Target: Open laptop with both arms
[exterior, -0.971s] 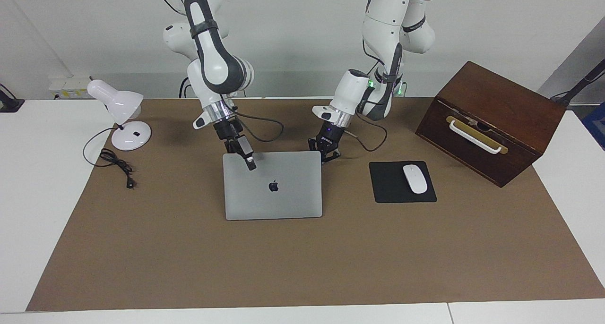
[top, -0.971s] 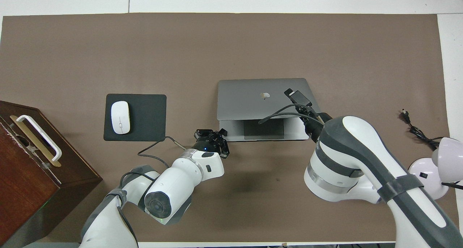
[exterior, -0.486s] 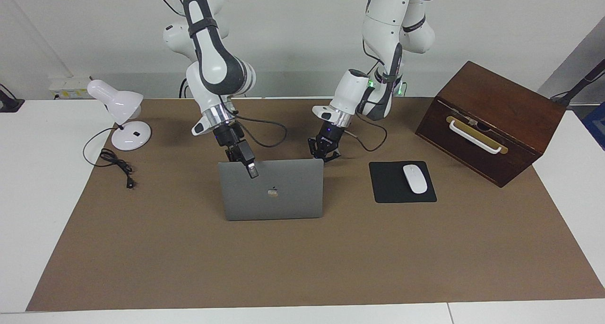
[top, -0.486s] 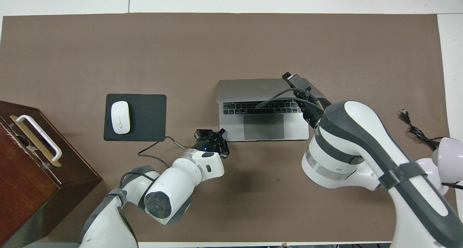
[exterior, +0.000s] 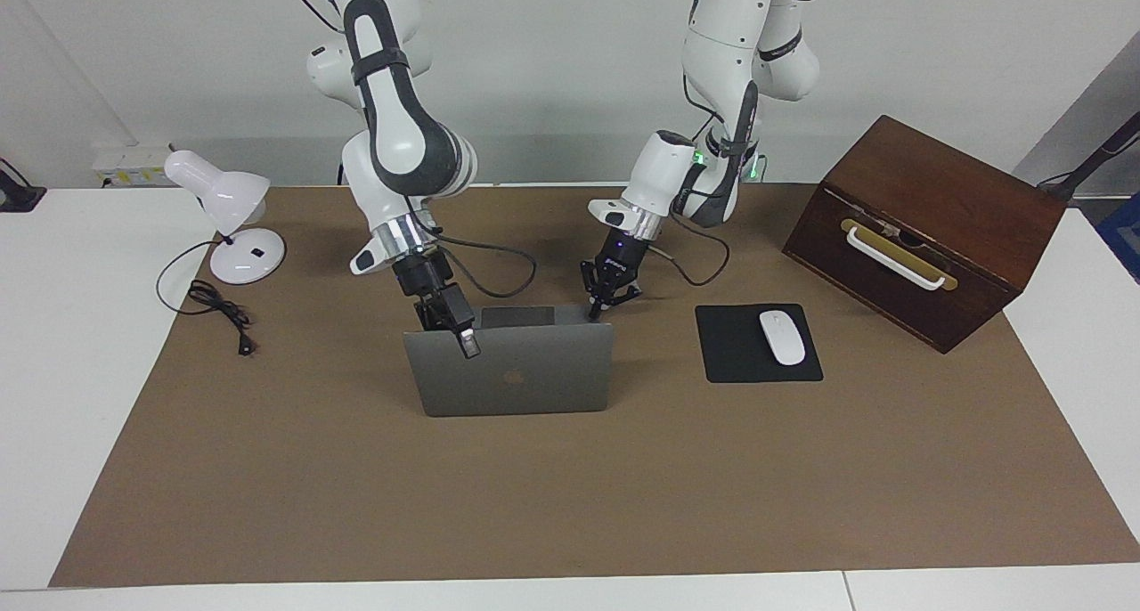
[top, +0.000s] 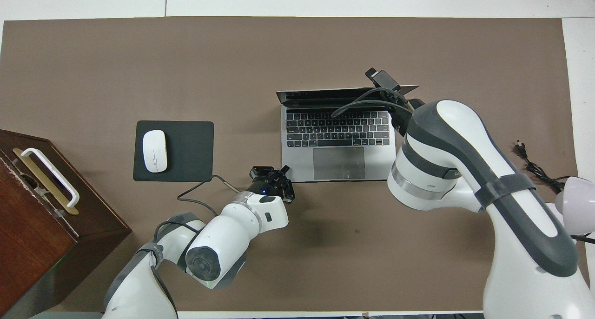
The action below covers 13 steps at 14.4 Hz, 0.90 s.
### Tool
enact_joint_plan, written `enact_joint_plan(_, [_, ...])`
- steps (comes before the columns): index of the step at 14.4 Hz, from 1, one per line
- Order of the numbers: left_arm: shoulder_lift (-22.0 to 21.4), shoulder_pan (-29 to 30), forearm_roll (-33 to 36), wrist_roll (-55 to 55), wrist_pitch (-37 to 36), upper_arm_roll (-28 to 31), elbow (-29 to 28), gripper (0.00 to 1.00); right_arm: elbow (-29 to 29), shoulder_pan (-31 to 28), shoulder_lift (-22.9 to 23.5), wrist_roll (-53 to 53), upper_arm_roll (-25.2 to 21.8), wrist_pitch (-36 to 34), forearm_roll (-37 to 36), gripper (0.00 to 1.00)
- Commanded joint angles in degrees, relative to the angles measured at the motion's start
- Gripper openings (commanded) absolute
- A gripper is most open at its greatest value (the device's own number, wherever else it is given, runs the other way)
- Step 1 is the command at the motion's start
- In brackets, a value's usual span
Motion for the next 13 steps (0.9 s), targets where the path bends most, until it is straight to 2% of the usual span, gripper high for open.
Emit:
enact_joint_plan(1, [2.4,-1.5,0.1,0.5,0.9,0.9,0.9,0.0,3.3,-1.9,2.3,-1.6,0.2,-1.0,-1.1,1.0])
enact_joint_plan(13, [2.4,-1.5,0.1,0.5,0.9,0.9,0.6,0.0,4.5,-3.0,3.9,-1.3,0.2,-2.6,-3.4,1.0])
